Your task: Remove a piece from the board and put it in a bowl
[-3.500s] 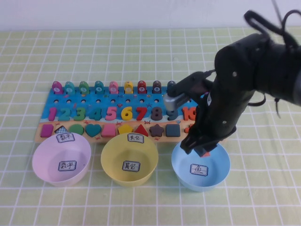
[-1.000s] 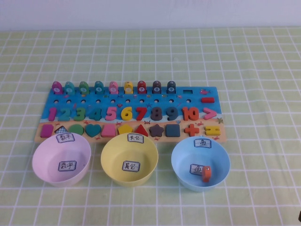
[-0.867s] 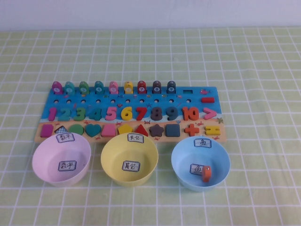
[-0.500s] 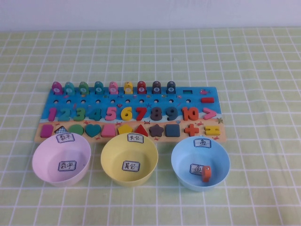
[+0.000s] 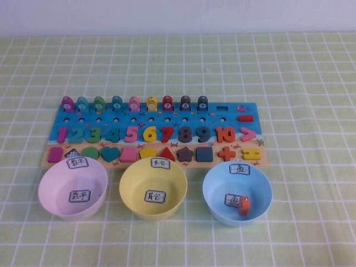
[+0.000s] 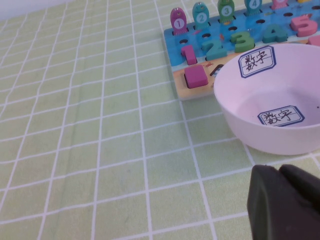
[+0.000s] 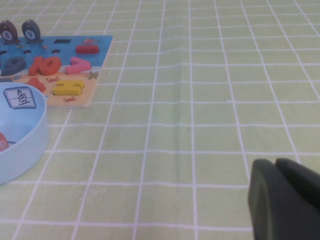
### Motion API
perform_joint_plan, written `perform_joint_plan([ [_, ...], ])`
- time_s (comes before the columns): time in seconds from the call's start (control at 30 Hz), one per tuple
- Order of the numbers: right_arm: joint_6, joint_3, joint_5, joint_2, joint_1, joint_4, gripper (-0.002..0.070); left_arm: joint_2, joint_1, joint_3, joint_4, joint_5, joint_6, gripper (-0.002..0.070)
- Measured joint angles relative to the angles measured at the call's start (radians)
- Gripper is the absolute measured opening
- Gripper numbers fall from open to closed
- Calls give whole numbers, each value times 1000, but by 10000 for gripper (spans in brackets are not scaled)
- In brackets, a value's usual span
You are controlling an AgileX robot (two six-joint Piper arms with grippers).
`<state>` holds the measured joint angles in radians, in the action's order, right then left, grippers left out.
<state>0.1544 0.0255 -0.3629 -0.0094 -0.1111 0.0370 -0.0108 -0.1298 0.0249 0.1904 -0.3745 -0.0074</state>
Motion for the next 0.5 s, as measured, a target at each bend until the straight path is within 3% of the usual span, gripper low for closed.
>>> perform_joint_plan([
  [0.5,-23,0,-1,0,0,-10,-17,0,0,0,0,0,0,-5],
])
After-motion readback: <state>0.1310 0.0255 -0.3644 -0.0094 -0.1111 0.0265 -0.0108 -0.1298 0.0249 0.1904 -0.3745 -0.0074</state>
